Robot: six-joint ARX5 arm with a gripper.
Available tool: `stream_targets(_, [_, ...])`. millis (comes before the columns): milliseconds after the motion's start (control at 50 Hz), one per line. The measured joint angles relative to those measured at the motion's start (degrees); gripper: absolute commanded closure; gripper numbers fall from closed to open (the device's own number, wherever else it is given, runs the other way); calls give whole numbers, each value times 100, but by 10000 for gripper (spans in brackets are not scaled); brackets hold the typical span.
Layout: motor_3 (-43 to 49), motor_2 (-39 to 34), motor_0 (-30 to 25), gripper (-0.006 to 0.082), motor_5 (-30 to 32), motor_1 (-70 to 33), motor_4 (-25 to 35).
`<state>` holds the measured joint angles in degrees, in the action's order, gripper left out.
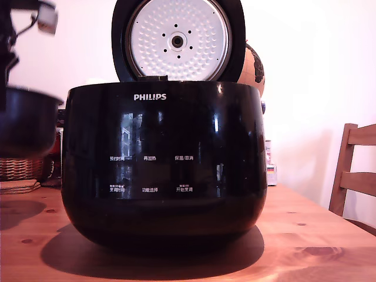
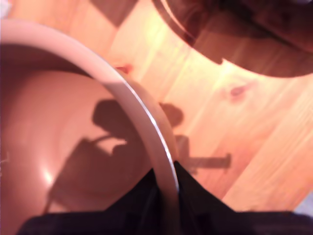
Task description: Pick up the metallic pot next to the rice cooker
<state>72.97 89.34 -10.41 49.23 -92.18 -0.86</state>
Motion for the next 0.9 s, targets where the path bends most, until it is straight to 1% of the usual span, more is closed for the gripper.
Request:
stream_targets(180, [77, 2, -133, 788, -396, 264, -11])
stream_targets(380, [354, 2, -356, 788, -413, 1228, 7])
stream_targets(500, [584, 4, -562, 788, -623, 1672, 74])
stream_targets(540, [614, 4, -614, 788, -861, 1720, 76])
stream_targets(900, [625, 4, -907, 788, -981, 1725, 76])
